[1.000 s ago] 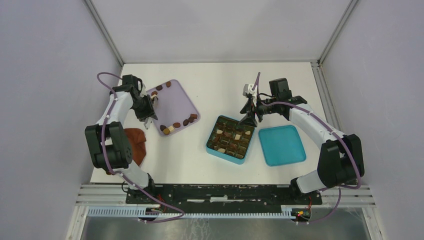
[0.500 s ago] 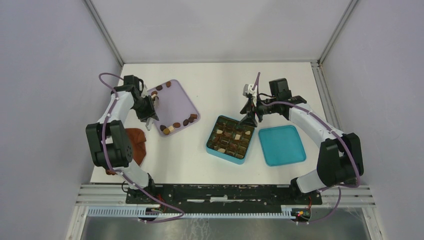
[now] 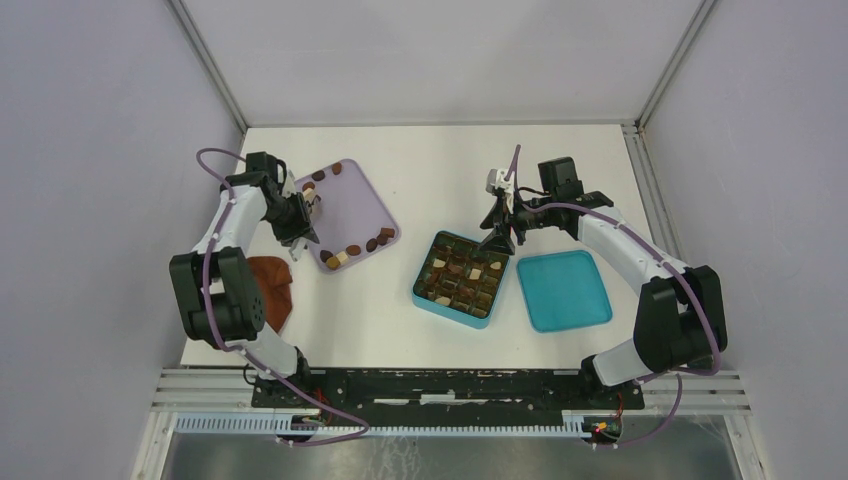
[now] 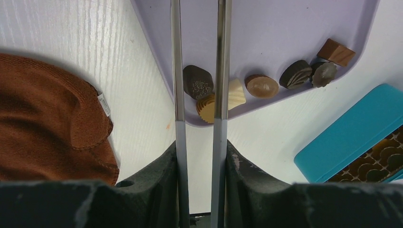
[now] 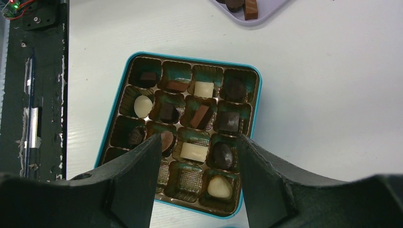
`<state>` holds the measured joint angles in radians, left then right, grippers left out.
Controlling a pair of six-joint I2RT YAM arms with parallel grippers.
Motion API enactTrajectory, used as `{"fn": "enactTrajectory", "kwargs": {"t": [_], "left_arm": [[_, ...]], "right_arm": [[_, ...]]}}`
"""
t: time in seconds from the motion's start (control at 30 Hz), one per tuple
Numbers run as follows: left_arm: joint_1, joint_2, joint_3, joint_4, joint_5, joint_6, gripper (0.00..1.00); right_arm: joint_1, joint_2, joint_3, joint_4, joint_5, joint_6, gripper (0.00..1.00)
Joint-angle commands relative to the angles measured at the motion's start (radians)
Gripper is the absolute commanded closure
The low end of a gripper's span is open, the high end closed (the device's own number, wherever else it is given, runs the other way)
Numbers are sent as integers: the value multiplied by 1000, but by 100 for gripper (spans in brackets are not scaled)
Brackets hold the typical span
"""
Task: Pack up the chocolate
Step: Pick up the fake chocolate from the plate.
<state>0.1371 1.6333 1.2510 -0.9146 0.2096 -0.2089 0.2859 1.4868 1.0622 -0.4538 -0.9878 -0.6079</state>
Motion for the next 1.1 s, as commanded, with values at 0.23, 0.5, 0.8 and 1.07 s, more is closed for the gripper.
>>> {"fn": "enactTrajectory", "kwargs": {"t": [0.23,0.5,0.8,1.07], "left_arm": [[-5,-26,14,0,-7,23,81],[-7,-26,10,0,-15,25,63],[-17,-26,5,-1,-25,26,56],[-16,-24,11,-1,-34,24,65]], "right_arm": [[-5,-3,21,-9,-29,-23,36],[-7,6,25,-18,-33,-28,36],[-7,7,29,-26,-37,-36,36],[-7,5,33,-34,-40,-42,36]]}}
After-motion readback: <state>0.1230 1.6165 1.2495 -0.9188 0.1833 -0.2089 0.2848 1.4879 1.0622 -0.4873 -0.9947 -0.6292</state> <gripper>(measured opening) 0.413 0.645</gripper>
